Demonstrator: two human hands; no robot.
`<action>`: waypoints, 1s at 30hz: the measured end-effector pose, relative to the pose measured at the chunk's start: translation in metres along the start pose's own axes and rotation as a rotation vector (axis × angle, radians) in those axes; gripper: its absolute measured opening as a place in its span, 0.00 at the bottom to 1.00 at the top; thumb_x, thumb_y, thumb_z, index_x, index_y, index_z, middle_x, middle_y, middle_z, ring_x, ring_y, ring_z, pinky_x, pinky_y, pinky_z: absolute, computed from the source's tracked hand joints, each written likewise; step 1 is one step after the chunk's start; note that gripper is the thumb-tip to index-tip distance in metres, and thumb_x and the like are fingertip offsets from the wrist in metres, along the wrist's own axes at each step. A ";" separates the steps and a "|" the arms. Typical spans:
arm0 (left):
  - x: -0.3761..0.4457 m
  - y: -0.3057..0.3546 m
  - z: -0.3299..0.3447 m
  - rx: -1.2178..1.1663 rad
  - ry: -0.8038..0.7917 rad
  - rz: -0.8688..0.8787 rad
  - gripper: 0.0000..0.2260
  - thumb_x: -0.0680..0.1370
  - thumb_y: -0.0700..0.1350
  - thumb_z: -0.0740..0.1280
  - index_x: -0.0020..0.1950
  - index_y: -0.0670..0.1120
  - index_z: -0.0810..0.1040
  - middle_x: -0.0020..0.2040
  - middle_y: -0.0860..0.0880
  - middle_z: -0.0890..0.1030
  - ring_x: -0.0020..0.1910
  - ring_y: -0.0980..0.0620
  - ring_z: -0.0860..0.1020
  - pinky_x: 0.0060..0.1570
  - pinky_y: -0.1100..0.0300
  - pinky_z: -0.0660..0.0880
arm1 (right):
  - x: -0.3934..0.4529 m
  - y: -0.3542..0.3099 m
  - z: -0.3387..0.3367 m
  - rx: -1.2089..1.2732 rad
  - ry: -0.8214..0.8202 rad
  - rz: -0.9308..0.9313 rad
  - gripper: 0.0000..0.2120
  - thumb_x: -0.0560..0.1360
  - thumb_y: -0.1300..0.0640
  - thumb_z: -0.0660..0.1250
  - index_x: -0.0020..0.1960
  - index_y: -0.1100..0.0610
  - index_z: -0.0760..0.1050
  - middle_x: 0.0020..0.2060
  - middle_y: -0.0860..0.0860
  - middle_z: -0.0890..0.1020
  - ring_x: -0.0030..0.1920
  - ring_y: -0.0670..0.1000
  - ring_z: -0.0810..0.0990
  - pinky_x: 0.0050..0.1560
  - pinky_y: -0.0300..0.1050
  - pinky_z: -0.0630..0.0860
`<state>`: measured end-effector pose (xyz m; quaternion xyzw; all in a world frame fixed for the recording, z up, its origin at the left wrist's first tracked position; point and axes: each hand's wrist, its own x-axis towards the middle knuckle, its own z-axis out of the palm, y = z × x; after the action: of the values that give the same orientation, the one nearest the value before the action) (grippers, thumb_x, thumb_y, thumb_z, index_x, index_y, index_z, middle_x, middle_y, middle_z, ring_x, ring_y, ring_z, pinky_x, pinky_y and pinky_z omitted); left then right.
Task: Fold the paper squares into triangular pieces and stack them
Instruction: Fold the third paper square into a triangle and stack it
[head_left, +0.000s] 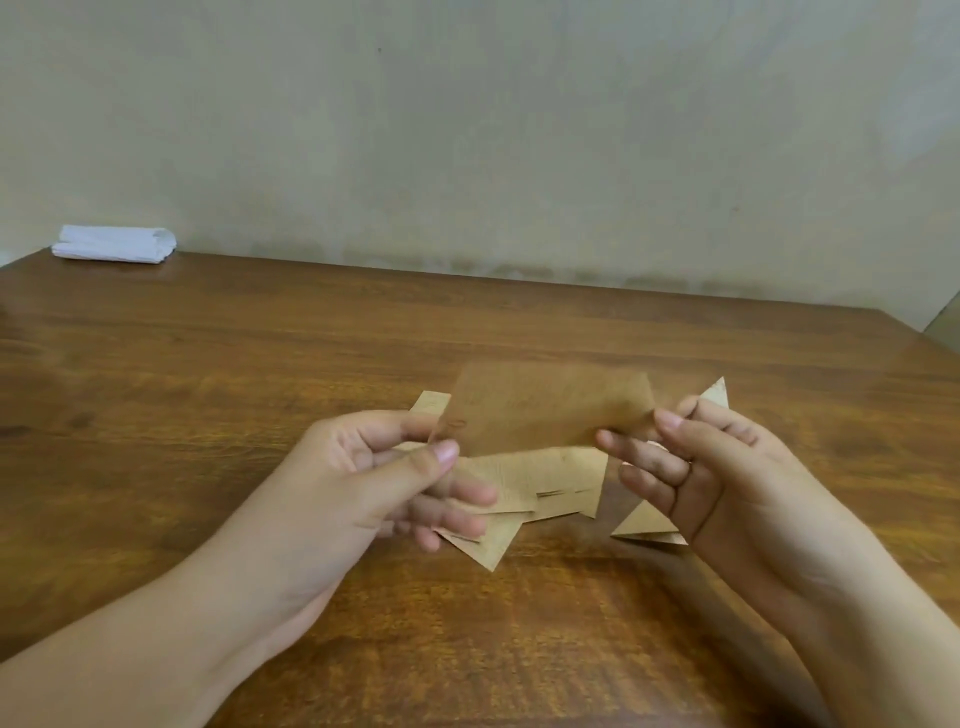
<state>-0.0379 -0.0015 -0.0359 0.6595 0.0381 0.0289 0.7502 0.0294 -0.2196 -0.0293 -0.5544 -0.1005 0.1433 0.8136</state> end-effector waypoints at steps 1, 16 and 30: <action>0.002 -0.001 -0.001 -0.022 0.027 0.032 0.10 0.66 0.42 0.68 0.45 0.43 0.84 0.40 0.41 0.85 0.36 0.47 0.84 0.28 0.63 0.78 | -0.001 -0.001 0.001 -0.073 0.012 -0.028 0.11 0.58 0.60 0.78 0.39 0.54 0.81 0.47 0.53 0.85 0.47 0.52 0.85 0.40 0.39 0.80; 0.011 -0.024 -0.008 0.282 0.370 0.523 0.06 0.67 0.54 0.74 0.43 0.59 0.85 0.43 0.61 0.84 0.54 0.58 0.81 0.49 0.69 0.76 | -0.019 0.026 0.029 -1.064 -0.112 -0.837 0.16 0.70 0.56 0.73 0.57 0.49 0.78 0.62 0.42 0.74 0.48 0.39 0.81 0.41 0.32 0.78; -0.010 0.002 0.012 0.060 -0.181 0.263 0.16 0.63 0.35 0.71 0.38 0.57 0.86 0.46 0.59 0.85 0.49 0.61 0.82 0.44 0.69 0.77 | -0.017 0.019 0.019 -0.446 -0.231 -0.412 0.05 0.65 0.53 0.73 0.39 0.51 0.79 0.51 0.46 0.82 0.52 0.45 0.81 0.46 0.38 0.78</action>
<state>-0.0467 -0.0142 -0.0325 0.6810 -0.1154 0.0663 0.7201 0.0052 -0.2019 -0.0398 -0.6671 -0.3310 0.0119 0.6673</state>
